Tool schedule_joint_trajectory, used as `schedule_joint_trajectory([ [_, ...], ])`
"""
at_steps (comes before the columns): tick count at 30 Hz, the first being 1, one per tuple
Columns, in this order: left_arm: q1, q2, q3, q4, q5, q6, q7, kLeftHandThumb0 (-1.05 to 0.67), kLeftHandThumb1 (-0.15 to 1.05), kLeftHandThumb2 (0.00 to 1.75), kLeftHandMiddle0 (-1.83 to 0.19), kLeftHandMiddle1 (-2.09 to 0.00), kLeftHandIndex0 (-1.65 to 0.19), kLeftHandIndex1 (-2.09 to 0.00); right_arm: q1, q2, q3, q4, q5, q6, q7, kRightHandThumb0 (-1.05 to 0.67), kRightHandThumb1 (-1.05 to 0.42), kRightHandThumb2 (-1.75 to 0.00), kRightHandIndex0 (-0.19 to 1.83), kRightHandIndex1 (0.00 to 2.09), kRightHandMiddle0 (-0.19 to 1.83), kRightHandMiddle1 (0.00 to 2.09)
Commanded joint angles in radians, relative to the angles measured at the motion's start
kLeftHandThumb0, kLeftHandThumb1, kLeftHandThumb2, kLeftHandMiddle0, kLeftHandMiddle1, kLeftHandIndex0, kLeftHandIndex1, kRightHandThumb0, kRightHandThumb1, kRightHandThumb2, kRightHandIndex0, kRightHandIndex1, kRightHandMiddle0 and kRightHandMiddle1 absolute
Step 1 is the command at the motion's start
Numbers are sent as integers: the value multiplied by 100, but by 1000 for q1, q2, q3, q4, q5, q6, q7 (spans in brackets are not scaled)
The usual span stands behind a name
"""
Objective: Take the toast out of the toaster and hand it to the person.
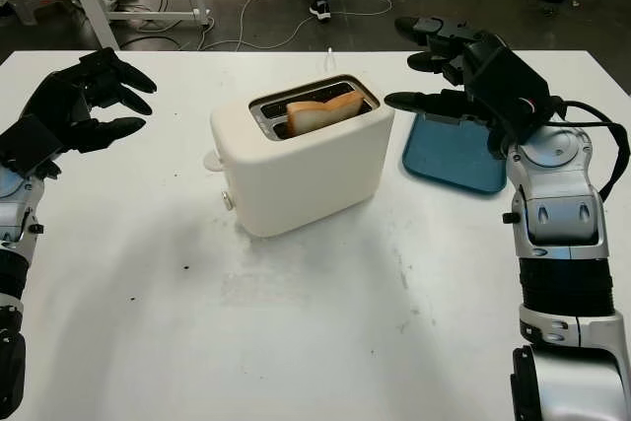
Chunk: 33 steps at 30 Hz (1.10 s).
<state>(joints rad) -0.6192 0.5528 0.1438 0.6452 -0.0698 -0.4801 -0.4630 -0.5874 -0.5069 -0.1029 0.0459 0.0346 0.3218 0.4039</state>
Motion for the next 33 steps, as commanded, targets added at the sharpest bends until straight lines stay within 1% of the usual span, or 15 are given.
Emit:
schedule_joint_trajectory([
  [1, -6, -6, 5, 1, -5, -7, 5, -105, 92, 6, -38, -136, -35, -124, -8, 6, 0, 0, 6, -7, -5, -32, -72, 0, 7, 85, 49, 1],
  [6, -4, -6, 7, -4, -16, 8, -4, -105, 92, 4, -38, -135, -36, -124, -50, -20, 11, 21, -14, -58, 10, -42, -70, 0, 10, 86, 51, 2],
  [9, -4, -6, 7, -5, -17, 10, -6, -105, 92, 4, -38, -135, -36, -123, -112, -36, 23, 68, -28, -119, 26, -35, -68, 0, 15, 87, 55, 4],
  [12, -3, -8, 7, -7, -15, 10, -3, -105, 92, 4, -38, -135, -36, -124, -194, -69, 71, 143, -101, -253, 26, -32, -64, 0, 21, 89, 63, 8],
  [13, -3, -9, 7, -7, -15, 10, -3, -105, 92, 4, -38, -135, -36, -124, -227, -79, 92, 173, -129, -294, 29, -32, -60, -1, 30, 89, 69, 11],
  [15, -2, -10, 8, -10, -17, 14, -4, -105, 92, 4, -38, -135, -36, -123, -283, -86, 116, 223, -151, -343, 48, -28, -59, 0, 38, 84, 72, 12],
  [16, -2, -11, 9, -12, -20, 17, -6, -105, 92, 4, -38, -135, -36, -123, -311, -84, 125, 253, -156, -377, 55, -18, -56, -1, 44, 84, 75, 14],
  [18, -2, -13, 10, -10, -20, 16, -5, -105, 92, 3, -38, -135, -36, -123, -364, -81, 146, 315, -176, -439, 60, -12, -53, -1, 55, 82, 82, 17],
  [19, -2, -13, 10, -9, -18, 13, -4, -105, 92, 3, -37, -135, -36, -123, -390, -81, 164, 341, -203, -471, 50, -13, -52, 0, 61, 79, 85, 18],
  [21, -3, -14, 11, -9, -19, 13, -6, -105, 92, 3, -37, -135, -36, -124, -435, -76, 195, 400, -246, -544, 35, -19, -49, 0, 83, 64, 96, 18],
  [24, -4, -13, 10, -10, -16, 16, -4, -105, 92, 3, -37, -136, -36, -124, -486, -68, 239, 469, -297, -593, 41, -27, -49, 0, 98, 54, 104, 17],
  [27, -3, -15, 12, -14, -20, 22, -3, -105, 92, 2, -38, -136, -37, -124, -525, -60, 287, 522, -335, -613, 69, -36, -50, 0, 99, 46, 104, 14],
  [29, -5, -14, 13, -11, -20, 19, -7, -105, 92, 2, -38, -136, -37, -123, -539, -64, 323, 537, -371, -633, 87, -47, -55, -2, 96, 42, 100, 10],
  [30, -6, -13, 12, -9, -19, 17, -7, -105, 92, 2, -38, -136, -37, -123, -541, -63, 336, 533, -382, -623, 102, -49, -57, -2, 95, 41, 98, 9],
  [33, -9, -10, 11, -6, -14, 11, -7, -105, 92, 3, -38, -136, -37, -123, -542, -56, 357, 528, -400, -609, 130, -41, -60, -2, 91, 37, 94, 6],
])
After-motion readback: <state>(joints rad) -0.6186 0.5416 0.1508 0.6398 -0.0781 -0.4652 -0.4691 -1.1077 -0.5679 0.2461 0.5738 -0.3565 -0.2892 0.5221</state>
